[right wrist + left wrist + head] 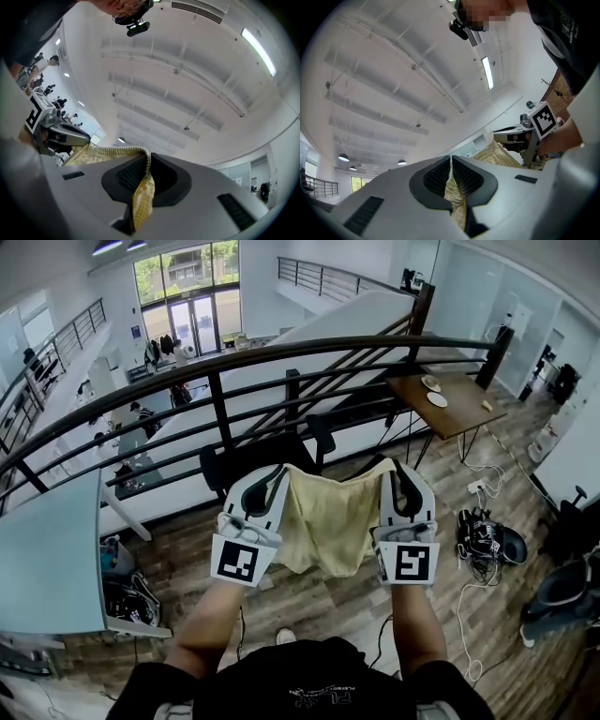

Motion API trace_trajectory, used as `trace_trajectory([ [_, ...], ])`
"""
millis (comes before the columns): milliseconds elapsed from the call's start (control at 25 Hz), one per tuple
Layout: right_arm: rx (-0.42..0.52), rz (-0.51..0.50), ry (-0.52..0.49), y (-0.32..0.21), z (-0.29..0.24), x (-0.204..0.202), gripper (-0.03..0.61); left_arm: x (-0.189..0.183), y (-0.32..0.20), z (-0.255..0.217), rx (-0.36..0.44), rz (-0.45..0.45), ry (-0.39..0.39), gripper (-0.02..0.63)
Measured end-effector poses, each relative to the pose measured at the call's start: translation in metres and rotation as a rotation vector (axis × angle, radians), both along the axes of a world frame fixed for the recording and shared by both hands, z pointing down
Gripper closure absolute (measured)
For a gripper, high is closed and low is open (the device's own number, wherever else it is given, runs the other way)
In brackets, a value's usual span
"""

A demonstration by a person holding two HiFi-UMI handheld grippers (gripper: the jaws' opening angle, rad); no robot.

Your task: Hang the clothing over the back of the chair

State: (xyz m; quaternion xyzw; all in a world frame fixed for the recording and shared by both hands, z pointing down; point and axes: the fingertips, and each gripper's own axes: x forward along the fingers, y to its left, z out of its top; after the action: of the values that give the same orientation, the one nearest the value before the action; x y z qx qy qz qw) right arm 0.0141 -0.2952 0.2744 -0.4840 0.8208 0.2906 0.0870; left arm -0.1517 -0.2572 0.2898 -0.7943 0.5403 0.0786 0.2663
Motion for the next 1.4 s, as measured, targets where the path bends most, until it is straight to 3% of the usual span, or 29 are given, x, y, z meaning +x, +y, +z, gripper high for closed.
trace_trajectory([
  [400, 0.023, 0.013, 0.025, -0.023, -0.010, -0.006, 0.537, -0.016, -0.012, -0.011, 0.023, -0.007, 0.001, 0.589],
  [1000, 0.037, -0.066, 0.074, -0.083, -0.019, -0.010, 0.537, -0.017, -0.055, -0.021, 0.021, -0.083, -0.051, 0.589],
  [1200, 0.050, -0.131, 0.017, -0.100, -0.036, -0.015, 0.538, -0.013, -0.078, -0.020, -0.002, -0.101, -0.070, 0.589],
  [1400, 0.061, -0.171, 0.083, -0.121, -0.037, -0.025, 0.538, -0.020, -0.096, -0.021, -0.021, -0.144, -0.095, 0.589],
])
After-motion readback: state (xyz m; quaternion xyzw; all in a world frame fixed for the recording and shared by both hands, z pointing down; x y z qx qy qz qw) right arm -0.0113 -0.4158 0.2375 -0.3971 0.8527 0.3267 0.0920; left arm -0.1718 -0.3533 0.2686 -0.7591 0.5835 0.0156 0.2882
